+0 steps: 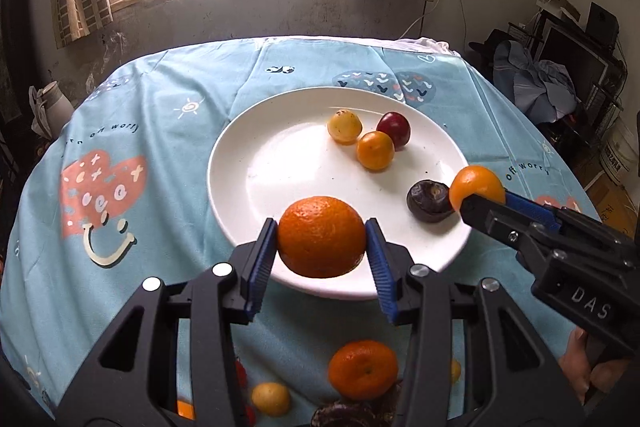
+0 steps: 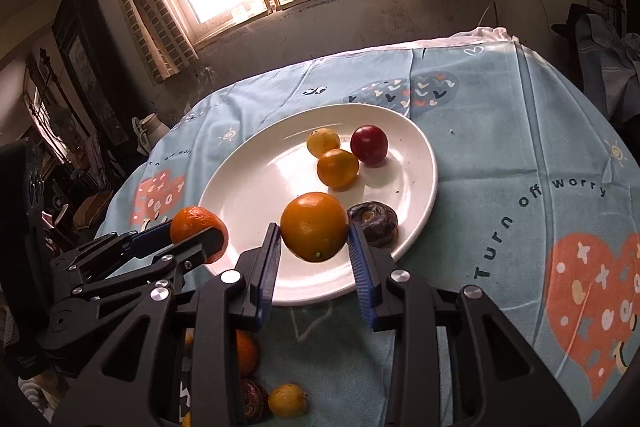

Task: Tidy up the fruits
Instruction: 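Grasp a tangerine with the left tool and place it on the plate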

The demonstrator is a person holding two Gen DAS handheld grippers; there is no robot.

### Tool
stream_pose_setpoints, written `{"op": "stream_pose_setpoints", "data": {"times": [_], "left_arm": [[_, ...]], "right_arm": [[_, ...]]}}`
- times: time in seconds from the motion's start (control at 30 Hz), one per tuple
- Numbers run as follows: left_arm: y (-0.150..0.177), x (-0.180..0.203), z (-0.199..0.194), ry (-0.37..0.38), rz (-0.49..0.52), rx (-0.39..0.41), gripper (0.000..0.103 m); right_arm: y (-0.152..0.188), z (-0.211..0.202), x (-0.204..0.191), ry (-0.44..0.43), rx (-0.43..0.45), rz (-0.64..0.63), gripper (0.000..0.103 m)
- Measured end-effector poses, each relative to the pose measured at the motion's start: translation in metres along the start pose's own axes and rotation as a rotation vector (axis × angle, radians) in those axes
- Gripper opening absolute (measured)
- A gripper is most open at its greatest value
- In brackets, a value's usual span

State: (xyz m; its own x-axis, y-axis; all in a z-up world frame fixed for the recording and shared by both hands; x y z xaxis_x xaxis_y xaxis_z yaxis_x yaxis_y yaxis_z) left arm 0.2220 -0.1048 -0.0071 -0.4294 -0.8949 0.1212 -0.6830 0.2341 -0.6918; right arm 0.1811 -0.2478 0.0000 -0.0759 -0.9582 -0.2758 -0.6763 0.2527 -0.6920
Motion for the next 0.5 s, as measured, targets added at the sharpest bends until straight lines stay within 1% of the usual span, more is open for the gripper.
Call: {"op": "stream_pose_setpoints", "data": {"times": [0.1,0.13,0.17,0.2,0.23,0.27,0.3,0.37,0.43,0.5], "left_arm": [[0.003,-0.007,0.021,-0.003,-0.011,-0.034,0.046],[0.005,-0.009,0.025,-0.009,-0.017,-0.040,0.046],[0.007,-0.010,0.029,-0.009,-0.016,-0.049,0.046],[0.009,-0.011,0.033,-0.006,-0.009,-0.062,0.047],[0.010,-0.011,0.034,-0.004,-0.005,-0.065,0.047],[0.011,-0.011,0.031,-0.005,-0.001,-0.054,0.049],[0.011,-0.012,0.027,-0.014,0.002,-0.045,0.051],[0.010,-0.016,0.013,-0.030,-0.004,-0.013,0.051],[0.010,-0.024,-0.009,-0.028,-0.027,0.024,0.051],[0.016,-0.035,-0.035,-0.050,-0.053,0.069,0.053]], "right_arm": [[0.003,0.020,0.002,-0.021,-0.051,0.008,0.037],[0.003,0.023,0.004,-0.021,-0.061,0.011,0.038],[0.003,0.022,0.006,-0.018,-0.051,0.016,0.039],[0.002,0.020,0.009,-0.008,-0.036,0.022,0.047],[0.002,0.017,0.010,0.005,-0.024,0.029,0.070],[0.001,0.012,0.011,0.007,0.001,0.036,0.072],[0.001,0.006,0.011,0.007,0.027,0.038,0.072],[0.001,-0.005,0.008,0.000,0.047,0.028,0.072],[0.003,-0.018,0.006,-0.016,0.066,0.030,0.072],[0.009,-0.033,0.003,-0.025,0.086,0.021,0.072]]}}
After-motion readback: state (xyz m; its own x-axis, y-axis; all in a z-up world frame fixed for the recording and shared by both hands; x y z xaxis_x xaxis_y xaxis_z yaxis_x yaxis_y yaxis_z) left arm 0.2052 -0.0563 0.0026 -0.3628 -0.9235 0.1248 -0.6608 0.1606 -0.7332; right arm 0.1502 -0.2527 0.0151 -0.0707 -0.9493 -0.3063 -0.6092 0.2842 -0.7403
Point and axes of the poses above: each gripper's, at about its wrist camera, not at the fingertips, and z roughly the way its jaws point, x to its right, y to its underside, the point moved 2 cm from there along z, roughly the way its jaws point, and after that the axes turned 6 degrees about y, right-handed, at the moved point
